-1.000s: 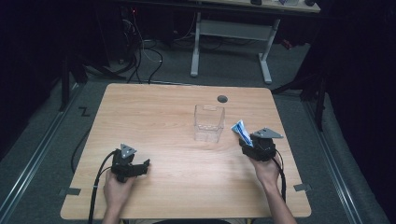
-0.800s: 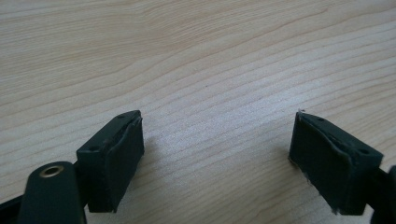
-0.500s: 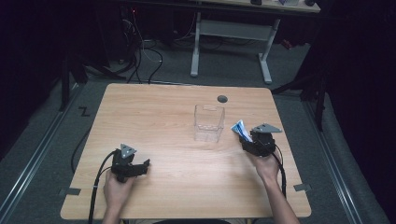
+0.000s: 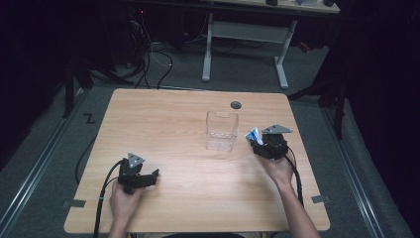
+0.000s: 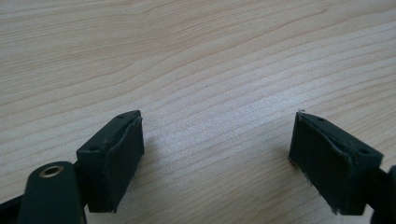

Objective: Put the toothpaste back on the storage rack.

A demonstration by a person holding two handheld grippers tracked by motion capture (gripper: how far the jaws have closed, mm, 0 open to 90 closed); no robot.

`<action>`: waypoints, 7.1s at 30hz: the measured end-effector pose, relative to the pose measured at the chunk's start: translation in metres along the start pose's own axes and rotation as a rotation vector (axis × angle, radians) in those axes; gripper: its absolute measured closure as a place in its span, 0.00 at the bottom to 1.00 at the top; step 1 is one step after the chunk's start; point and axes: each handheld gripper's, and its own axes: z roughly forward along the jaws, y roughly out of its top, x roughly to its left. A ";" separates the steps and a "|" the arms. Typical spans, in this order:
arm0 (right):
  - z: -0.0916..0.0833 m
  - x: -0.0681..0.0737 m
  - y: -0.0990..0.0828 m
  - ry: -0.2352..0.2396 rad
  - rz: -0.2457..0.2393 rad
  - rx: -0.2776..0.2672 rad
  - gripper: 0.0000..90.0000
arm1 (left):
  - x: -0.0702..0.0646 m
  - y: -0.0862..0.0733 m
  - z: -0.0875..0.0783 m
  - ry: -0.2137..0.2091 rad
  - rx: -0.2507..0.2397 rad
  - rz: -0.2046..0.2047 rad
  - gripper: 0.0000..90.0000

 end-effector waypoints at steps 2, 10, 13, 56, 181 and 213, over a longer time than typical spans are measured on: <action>0.002 0.000 0.002 0.000 -0.005 0.008 0.51 | 0.000 0.000 0.000 0.000 0.000 0.000 0.20; 0.015 -0.002 0.006 -0.007 -0.004 0.052 0.50 | 0.000 0.000 0.000 0.000 0.000 -0.001 0.20; 0.022 -0.004 0.007 -0.014 -0.001 0.082 0.50 | 0.000 0.000 0.000 0.000 0.000 0.000 0.20; 0.066 -0.019 -0.001 -0.074 -0.027 0.307 0.56 | 0.000 0.000 0.000 0.000 0.000 0.001 0.20; -0.017 -0.031 0.033 0.365 0.063 0.056 0.82 | 0.000 0.000 0.000 0.000 0.000 0.000 0.20; -0.029 -0.014 0.059 0.403 0.024 -0.005 0.82 | 0.000 0.000 0.000 0.000 -0.001 0.000 0.20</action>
